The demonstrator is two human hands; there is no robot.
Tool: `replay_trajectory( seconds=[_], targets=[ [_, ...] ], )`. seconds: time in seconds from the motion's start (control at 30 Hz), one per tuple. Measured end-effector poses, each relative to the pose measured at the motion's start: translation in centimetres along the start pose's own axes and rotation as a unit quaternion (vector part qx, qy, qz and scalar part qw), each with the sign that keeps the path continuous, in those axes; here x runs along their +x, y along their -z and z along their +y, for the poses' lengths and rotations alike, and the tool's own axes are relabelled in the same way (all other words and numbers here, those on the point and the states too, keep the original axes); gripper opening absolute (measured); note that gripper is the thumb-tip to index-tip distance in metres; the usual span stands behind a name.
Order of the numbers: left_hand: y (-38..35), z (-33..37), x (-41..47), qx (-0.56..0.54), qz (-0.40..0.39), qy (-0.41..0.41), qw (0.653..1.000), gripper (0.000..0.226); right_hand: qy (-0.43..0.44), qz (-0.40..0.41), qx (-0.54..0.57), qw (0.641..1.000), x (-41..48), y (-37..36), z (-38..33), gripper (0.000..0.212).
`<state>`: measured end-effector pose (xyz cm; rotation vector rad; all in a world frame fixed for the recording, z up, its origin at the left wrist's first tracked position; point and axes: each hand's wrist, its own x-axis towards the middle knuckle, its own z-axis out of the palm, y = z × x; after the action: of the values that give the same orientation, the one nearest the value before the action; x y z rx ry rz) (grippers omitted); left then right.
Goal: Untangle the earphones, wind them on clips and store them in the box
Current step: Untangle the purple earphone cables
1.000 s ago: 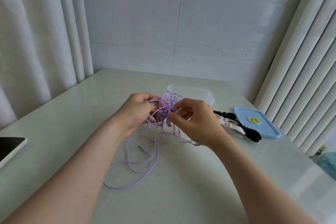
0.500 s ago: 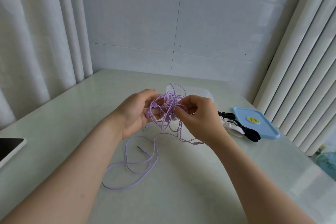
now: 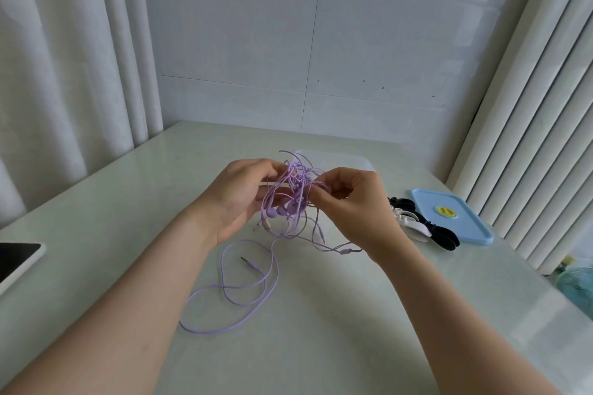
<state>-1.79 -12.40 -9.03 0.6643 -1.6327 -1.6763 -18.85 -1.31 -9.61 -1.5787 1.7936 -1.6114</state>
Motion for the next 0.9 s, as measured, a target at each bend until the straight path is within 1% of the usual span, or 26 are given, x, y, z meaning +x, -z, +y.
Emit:
replay_trajectory(
  seconds=[0.1,0.2,0.33,0.43,0.5,0.57,0.63,0.9],
  targets=[
    [0.0,-0.1,-0.3,0.025,-0.001,-0.015,1.000,0.027,-0.008,-0.001,-0.005,1.000,0.0,0.2,0.0,0.019],
    [-0.1,-0.4,-0.3,0.018,-0.012,-0.036,0.999,0.016,-0.019,0.006,0.007,1.000,0.1,0.4,0.0,0.017],
    [-0.5,-0.5,-0.4,0.050,-0.001,-0.079,0.996,0.019,-0.025,0.021,0.004,0.999,0.1,0.6,-0.1,0.016],
    [-0.8,-0.4,-0.5,0.070,0.021,-0.090,0.993,0.019,-0.029,0.031,0.014,0.999,0.1,0.7,-0.3,0.018],
    [-0.9,-0.4,-0.4,0.074,0.037,-0.091,0.992,0.019,-0.031,0.019,0.034,0.999,0.1,0.7,-0.4,0.018],
    [-0.8,-0.4,-0.3,0.070,0.053,-0.090,0.992,0.020,-0.036,0.004,0.053,0.998,0.0,0.6,-0.6,0.014],
    [-0.7,-0.3,-0.3,0.054,0.058,-0.085,0.993,0.022,-0.034,0.003,0.058,0.998,-0.1,0.5,-0.7,0.017],
    [-0.8,-0.1,-0.5,-0.016,0.026,-0.083,0.996,0.028,0.007,0.049,0.059,0.997,-0.3,0.3,-1.1,0.020]
  ],
)
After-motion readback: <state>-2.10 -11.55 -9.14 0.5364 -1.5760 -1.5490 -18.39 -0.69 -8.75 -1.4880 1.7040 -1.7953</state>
